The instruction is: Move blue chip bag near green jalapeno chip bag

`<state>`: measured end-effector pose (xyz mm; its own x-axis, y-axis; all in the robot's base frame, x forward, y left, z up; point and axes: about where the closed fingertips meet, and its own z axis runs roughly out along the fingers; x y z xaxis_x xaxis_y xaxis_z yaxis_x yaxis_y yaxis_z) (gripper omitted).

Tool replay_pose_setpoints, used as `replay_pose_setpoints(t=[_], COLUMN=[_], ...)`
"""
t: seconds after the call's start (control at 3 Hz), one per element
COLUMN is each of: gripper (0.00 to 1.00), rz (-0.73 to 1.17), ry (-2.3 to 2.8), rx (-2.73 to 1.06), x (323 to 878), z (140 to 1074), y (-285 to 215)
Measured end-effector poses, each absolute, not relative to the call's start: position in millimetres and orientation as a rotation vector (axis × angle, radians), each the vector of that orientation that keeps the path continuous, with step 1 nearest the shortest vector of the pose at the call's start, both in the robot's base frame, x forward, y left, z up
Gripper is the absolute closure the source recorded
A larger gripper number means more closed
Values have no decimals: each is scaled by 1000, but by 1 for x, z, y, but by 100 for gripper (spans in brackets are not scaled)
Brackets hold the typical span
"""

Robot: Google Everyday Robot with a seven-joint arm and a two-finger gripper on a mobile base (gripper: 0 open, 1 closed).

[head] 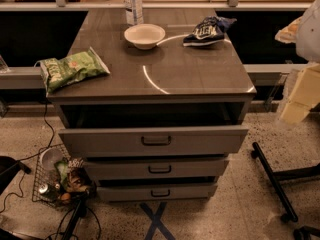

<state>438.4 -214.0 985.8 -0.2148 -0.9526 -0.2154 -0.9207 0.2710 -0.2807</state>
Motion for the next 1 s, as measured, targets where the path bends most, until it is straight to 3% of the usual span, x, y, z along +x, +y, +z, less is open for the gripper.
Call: replay_pose_setpoints(t=[0.67,1.0], gripper=[0,0], rz=[-148,-97], ry=[2217,2252], rx=[-1641,-1371], x=[443,477], z=[987,963], y=[-217,-235])
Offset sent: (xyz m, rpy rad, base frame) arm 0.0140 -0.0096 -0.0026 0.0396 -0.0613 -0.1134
